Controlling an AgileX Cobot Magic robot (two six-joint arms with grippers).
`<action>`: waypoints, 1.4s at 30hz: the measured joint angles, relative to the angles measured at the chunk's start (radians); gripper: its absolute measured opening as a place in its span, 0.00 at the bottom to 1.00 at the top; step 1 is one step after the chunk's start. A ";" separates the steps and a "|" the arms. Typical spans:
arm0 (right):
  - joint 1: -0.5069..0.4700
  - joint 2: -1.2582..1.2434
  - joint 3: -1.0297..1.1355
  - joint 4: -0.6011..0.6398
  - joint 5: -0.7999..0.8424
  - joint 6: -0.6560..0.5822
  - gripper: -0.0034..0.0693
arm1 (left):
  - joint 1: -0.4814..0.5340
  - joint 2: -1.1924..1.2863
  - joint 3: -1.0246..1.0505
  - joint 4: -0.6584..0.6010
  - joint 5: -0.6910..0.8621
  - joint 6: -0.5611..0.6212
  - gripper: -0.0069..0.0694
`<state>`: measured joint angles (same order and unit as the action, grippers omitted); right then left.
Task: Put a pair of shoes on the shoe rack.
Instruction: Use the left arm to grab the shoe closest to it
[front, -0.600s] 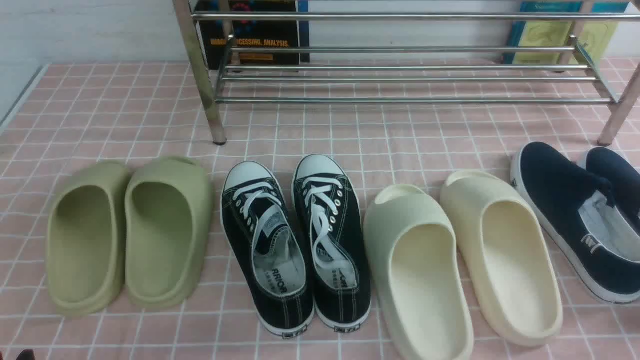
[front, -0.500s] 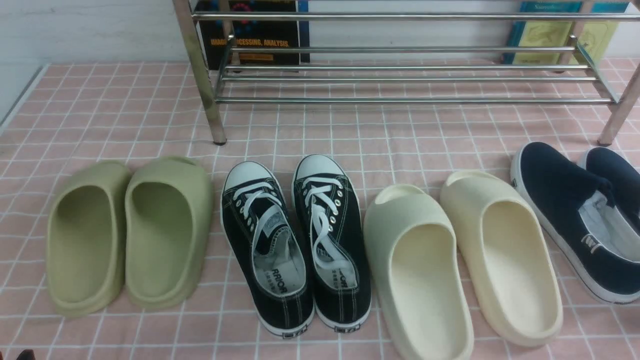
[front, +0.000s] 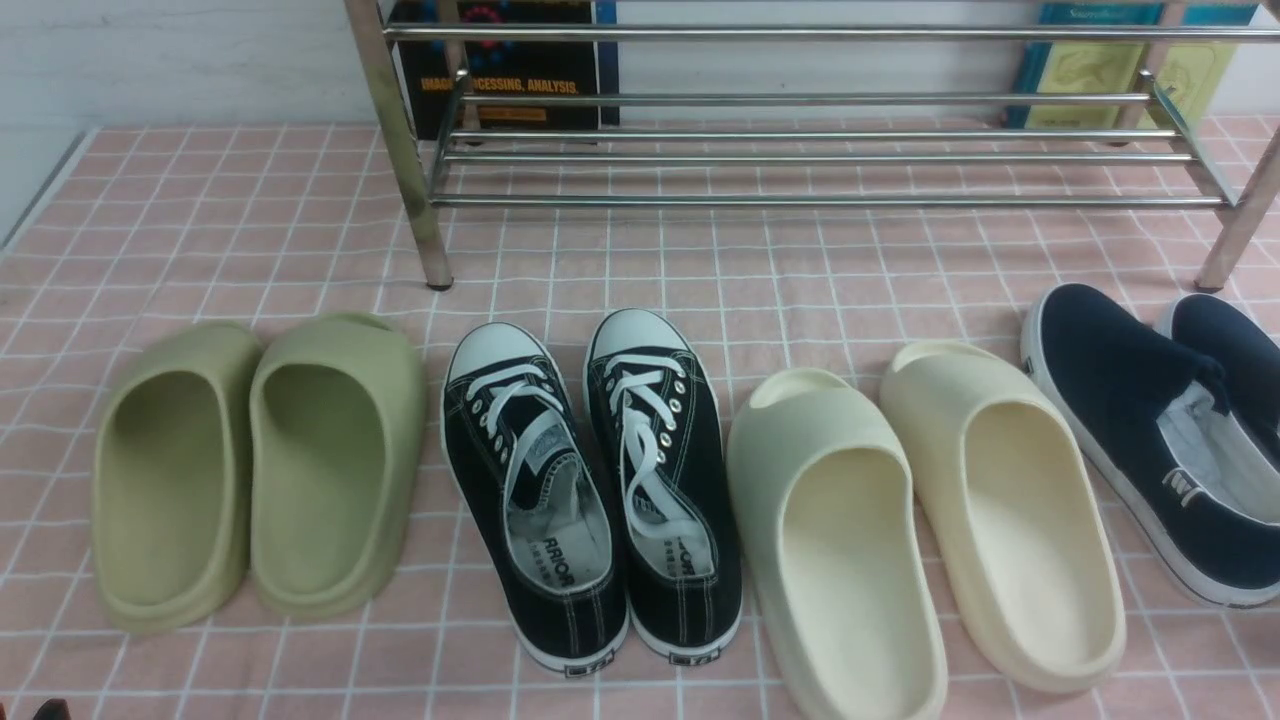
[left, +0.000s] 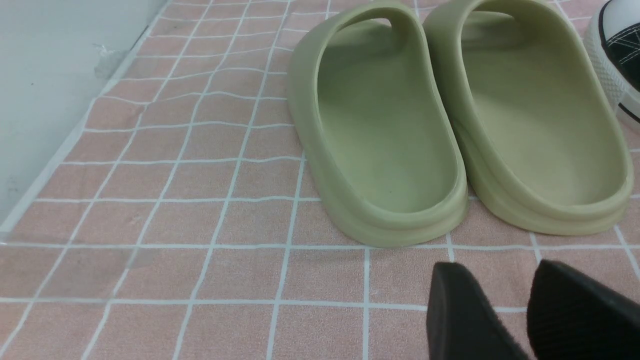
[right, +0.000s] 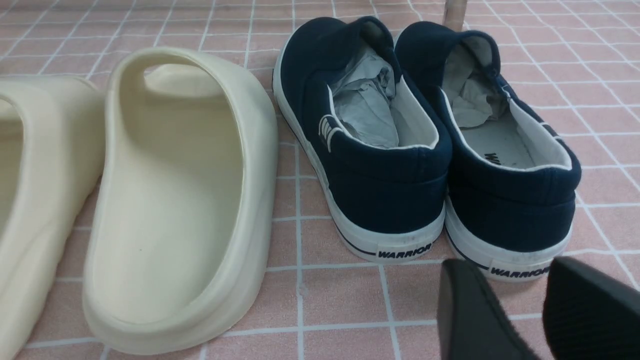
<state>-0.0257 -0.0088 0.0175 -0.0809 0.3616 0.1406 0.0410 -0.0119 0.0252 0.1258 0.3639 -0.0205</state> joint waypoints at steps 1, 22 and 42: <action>0.000 0.000 0.000 0.000 0.000 0.000 0.38 | 0.000 0.000 0.000 0.000 0.000 0.000 0.41; 0.000 0.000 0.000 0.001 0.000 0.000 0.38 | 0.000 0.000 0.000 0.051 0.000 -0.084 0.41; 0.000 0.000 0.000 0.001 0.000 0.000 0.38 | 0.000 0.000 0.003 -0.489 -0.221 -0.718 0.41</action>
<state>-0.0257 -0.0088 0.0175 -0.0799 0.3616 0.1406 0.0410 -0.0119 0.0278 -0.3637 0.1433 -0.7384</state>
